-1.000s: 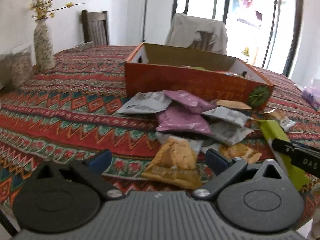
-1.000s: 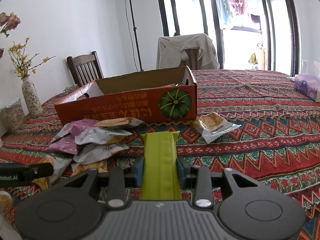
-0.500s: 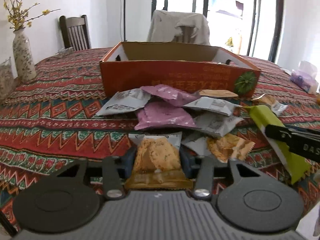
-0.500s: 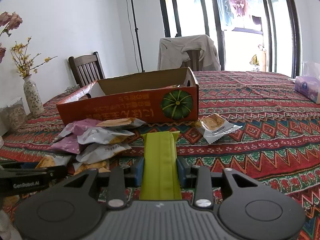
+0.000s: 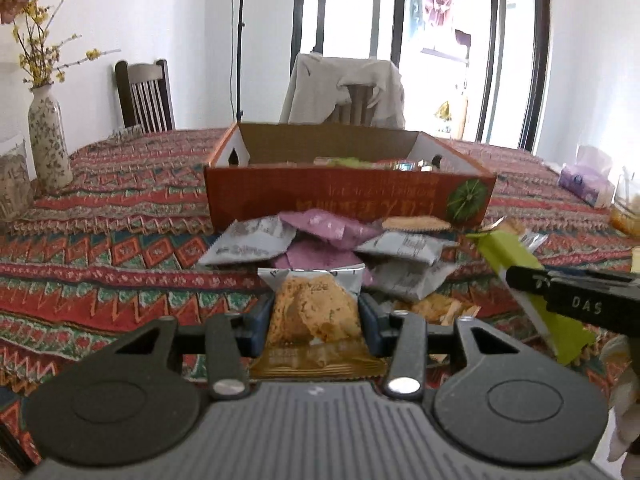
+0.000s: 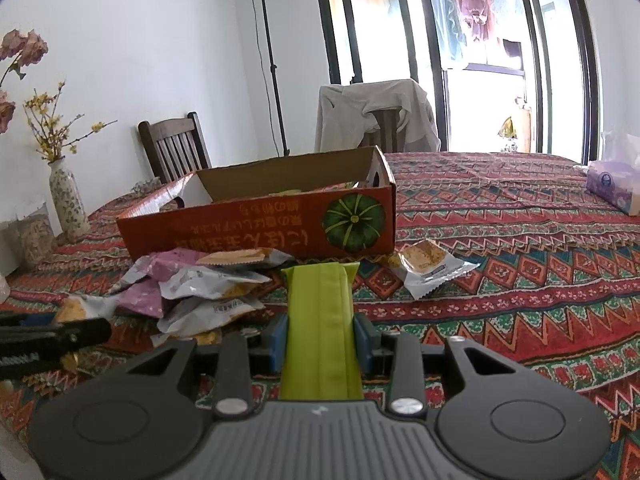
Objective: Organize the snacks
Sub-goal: 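Carry both held snacks over the orange box and open both grippers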
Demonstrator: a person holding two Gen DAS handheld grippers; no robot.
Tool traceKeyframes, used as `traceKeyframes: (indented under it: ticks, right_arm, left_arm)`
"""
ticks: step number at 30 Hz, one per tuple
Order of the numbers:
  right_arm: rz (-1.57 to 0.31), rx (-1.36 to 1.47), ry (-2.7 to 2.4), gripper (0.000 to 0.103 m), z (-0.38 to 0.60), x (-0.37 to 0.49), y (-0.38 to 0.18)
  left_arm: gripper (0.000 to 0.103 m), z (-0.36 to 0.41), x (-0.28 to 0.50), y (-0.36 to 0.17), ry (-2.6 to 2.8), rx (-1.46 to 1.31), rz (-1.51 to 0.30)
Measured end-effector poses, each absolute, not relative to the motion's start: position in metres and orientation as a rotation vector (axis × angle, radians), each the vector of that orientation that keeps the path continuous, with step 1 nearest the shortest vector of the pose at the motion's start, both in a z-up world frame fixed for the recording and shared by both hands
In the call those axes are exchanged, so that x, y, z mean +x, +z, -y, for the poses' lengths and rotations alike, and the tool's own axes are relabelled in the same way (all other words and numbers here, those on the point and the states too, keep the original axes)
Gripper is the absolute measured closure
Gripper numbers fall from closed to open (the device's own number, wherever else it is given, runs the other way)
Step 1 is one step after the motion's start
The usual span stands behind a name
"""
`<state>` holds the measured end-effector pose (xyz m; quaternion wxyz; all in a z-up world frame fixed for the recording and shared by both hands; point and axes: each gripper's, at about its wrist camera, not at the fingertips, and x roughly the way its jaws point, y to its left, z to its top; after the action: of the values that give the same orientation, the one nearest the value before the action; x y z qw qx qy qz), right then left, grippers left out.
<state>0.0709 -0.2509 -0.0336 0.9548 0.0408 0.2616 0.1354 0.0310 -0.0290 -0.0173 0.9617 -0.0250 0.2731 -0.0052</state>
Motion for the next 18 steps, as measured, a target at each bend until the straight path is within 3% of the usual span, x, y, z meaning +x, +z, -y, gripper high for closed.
traceKeyframes:
  ticks: [18]
  right_arm:
    - [-0.402, 0.067, 0.276, 0.069, 0.241, 0.098, 0.009]
  left_arm:
    - [0.057, 0.029, 0.06, 0.041, -0.02, -0.056, -0.383]
